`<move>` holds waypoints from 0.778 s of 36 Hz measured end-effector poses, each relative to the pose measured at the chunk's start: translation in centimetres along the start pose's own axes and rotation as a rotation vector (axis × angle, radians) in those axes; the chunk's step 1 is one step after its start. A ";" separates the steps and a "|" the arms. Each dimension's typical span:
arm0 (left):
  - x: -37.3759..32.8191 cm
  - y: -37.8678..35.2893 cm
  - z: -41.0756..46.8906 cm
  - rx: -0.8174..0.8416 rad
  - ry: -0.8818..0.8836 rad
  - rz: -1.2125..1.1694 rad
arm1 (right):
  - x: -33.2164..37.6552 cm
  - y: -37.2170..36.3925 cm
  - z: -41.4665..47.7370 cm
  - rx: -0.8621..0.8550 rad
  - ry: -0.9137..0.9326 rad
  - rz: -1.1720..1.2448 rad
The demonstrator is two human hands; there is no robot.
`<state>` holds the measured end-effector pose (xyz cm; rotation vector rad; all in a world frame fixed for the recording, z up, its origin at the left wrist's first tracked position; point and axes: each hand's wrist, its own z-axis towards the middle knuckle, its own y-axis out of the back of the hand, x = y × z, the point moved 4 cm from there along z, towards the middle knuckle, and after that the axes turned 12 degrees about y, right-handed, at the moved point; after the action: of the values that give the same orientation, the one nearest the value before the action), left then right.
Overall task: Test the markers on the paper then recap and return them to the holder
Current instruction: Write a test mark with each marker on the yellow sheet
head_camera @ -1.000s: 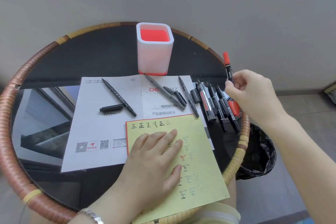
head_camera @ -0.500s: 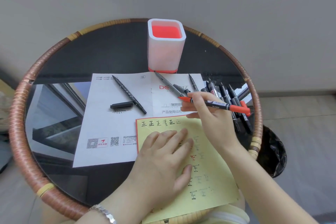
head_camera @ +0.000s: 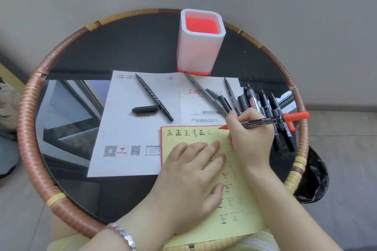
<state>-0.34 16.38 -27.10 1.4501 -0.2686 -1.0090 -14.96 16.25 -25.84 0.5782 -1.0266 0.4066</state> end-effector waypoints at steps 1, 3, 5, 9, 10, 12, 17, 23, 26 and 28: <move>0.0 0.0 0.0 -0.001 -0.001 0.001 | 0.0 0.0 0.0 0.001 0.006 -0.008; -0.1 0.0 0.0 -0.004 -0.003 0.001 | 0.0 -0.2 0.0 0.015 0.015 -0.027; 0.0 0.0 0.0 -0.005 -0.002 -0.002 | -0.1 -0.3 0.0 0.031 0.014 -0.039; 0.0 0.0 0.0 -0.006 0.000 0.003 | -0.2 -0.3 0.1 0.038 0.014 -0.051; 0.0 0.0 0.0 -0.007 -0.001 0.004 | -0.2 -0.3 0.1 0.039 0.014 -0.054; -0.1 0.0 0.0 -0.008 -0.002 0.006 | -0.2 -0.4 0.1 0.042 0.015 -0.054; 0.0 0.0 0.0 -0.003 0.001 0.005 | -0.2 -0.4 0.1 0.052 0.024 -0.069; 0.0 0.0 0.0 0.016 0.009 0.006 | -0.3 -0.5 0.1 0.072 0.039 -0.094; -0.1 0.0 0.0 0.018 0.009 0.007 | -0.2 -0.4 0.1 0.054 0.059 -0.102; -0.1 0.1 0.0 0.017 0.010 0.008 | -0.2 -0.4 0.1 0.039 0.056 -0.101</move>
<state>-0.37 16.41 -27.00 1.4683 -0.2765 -0.9955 -14.84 15.86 -26.09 0.6482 -0.9336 0.3522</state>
